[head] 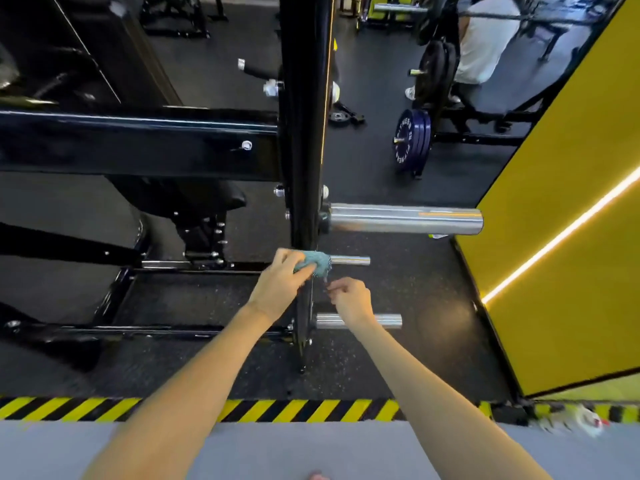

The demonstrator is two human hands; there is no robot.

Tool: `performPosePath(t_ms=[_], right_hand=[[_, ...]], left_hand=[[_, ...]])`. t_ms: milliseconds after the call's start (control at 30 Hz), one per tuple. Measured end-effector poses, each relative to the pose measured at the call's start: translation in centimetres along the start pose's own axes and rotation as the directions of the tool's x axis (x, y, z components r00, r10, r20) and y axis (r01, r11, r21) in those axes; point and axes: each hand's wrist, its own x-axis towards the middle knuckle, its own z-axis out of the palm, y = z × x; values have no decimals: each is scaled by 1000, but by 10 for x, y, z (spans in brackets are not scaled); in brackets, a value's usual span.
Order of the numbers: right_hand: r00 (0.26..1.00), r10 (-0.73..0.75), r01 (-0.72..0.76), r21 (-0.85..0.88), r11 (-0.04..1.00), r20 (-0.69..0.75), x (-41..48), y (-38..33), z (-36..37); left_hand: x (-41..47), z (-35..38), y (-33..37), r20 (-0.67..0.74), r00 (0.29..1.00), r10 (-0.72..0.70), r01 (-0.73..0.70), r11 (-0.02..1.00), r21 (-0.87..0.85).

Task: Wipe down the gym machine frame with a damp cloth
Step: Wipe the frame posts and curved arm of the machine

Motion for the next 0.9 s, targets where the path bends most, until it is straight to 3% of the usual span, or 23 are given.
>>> performPosePath(t_ms=[100,167,233,400,533,633,733,800,900], right_hand=[[997,67,-64,65,996,-36,14,14,-2],[997,47,-38,128,991,-69,27,15,6],[998,-6,16,172,985,-58,41,16,22],[979,-199,199,364,910,-38,87,34,63],[980,-199,151,572,806,22,109,40,90],[977,-205,96,755,649,52,118,41,105],[958,-286,150,814,562,21,124,45,110],[941,-338,197,830,522,-11,127,48,114],[940,-336,240,814,529,-59,130,50,119]], left_hand=[[19,-16,2,-184,983,-21,21,1000,-3],[21,-6,-11,-361,926,115,-88,992,89],[10,23,-27,-437,882,173,-128,983,131],[-21,90,-36,-563,823,75,-96,995,-9],[-15,102,-34,-680,728,-87,-102,967,-233],[-1,91,-21,-710,616,-342,-98,861,-500],[4,96,-14,-759,533,-373,-126,852,-508],[-8,128,-19,-730,539,-420,-85,835,-543],[-36,186,-35,-456,613,-645,176,674,-717]])
